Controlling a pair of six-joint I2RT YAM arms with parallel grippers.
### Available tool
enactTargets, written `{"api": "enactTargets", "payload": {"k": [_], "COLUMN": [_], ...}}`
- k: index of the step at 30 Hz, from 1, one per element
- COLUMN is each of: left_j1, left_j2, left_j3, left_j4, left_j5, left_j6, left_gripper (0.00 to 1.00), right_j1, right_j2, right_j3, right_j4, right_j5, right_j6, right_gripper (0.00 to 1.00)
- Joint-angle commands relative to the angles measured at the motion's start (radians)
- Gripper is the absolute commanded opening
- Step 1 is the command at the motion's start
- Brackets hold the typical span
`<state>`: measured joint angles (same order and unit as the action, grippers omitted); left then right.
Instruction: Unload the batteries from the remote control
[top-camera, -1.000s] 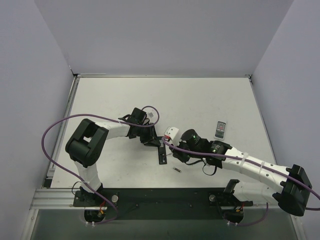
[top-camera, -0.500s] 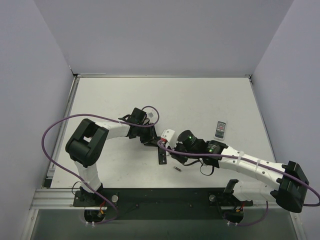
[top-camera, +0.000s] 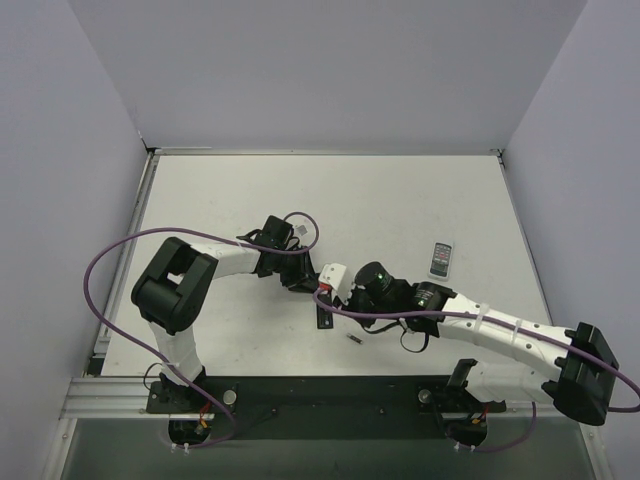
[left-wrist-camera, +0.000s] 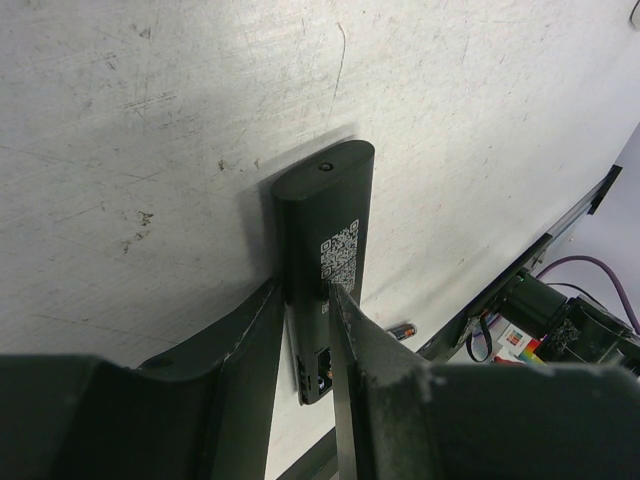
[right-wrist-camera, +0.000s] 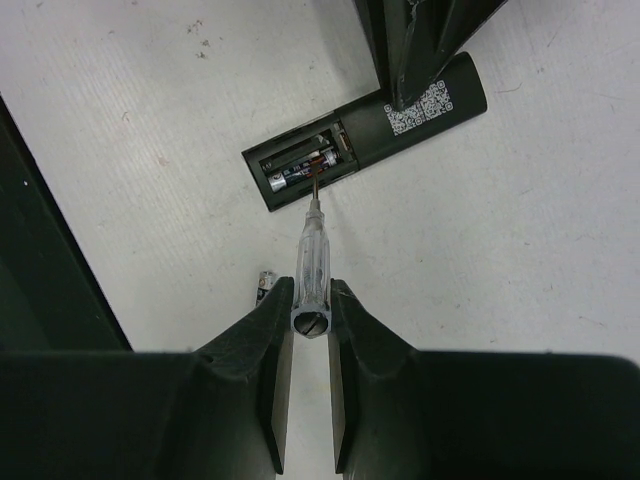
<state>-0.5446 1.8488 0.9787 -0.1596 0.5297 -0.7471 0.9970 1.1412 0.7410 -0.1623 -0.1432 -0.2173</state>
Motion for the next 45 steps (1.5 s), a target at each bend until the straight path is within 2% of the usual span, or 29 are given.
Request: {"api": "enactTargets", "payload": {"k": [1,14,45], "left_j1": [-0.012,-0.015,-0.017], "left_j2": [0.015,0.021,0.024], "left_j3": [-0.008,-0.008,-0.011], "left_j4": [0.023,0.026,0.029], "left_j5": [0.006,0.007,0.010], "left_j6": [0.014,0.011,0.008], "left_gripper": [0.35,0.34,0.34], "right_j1": [0.009,0.009,0.071], "right_j2": [-0.031,-0.064,0.048], "right_j3": [0.044,0.023,0.086], "right_j4": [-0.032,-0.020,-0.097], "right_j5": [0.016,-0.001,0.070], "right_j6": [-0.050,-0.103,-0.139], "right_gripper": [0.00,0.00,0.00]}}
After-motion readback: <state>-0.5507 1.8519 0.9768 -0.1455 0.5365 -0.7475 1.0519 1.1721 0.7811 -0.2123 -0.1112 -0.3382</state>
